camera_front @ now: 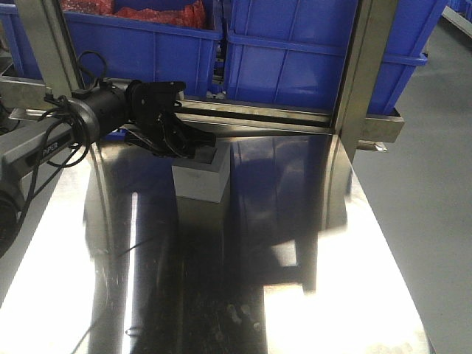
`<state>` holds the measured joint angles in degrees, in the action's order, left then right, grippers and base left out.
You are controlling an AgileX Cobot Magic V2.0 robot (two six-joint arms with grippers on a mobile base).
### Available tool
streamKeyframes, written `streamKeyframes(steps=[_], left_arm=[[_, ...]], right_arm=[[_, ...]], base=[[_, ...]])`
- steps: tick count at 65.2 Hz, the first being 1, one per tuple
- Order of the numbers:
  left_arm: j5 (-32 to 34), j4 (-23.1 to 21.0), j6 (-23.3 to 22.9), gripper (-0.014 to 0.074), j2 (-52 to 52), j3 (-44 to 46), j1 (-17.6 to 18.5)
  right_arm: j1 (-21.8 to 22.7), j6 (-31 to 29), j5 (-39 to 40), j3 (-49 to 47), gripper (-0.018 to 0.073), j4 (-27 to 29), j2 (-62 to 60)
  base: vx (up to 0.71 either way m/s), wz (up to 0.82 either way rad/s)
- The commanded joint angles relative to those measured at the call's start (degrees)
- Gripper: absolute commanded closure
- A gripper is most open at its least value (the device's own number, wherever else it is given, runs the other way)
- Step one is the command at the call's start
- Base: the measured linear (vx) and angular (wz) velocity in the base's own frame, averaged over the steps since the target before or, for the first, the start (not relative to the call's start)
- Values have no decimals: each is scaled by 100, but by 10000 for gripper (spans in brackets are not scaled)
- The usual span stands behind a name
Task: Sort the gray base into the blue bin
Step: 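Close the left gripper on the block's edge and lift it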
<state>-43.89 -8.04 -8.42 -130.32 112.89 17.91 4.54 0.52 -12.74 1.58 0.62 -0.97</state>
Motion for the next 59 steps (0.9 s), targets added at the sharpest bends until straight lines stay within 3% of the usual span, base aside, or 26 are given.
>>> streamKeyframes(steps=[1,16,32,59], left_arm=[[501,2,139,604,635,134,57],[1270,60,359,603,1458,134,257],[1305,213,365,603,2278,60,313],[2444,207,365,603,4557,-2538,313]], right_arm=[[12,-52,429,7,564,-31,18],[12,-52,429,7,564,-31,18],[12,-52,429,7,564,-31,18],[12,-52,429,7,564,-31,18]], base=[[0,0],[0,0],[0,0],[0,0]])
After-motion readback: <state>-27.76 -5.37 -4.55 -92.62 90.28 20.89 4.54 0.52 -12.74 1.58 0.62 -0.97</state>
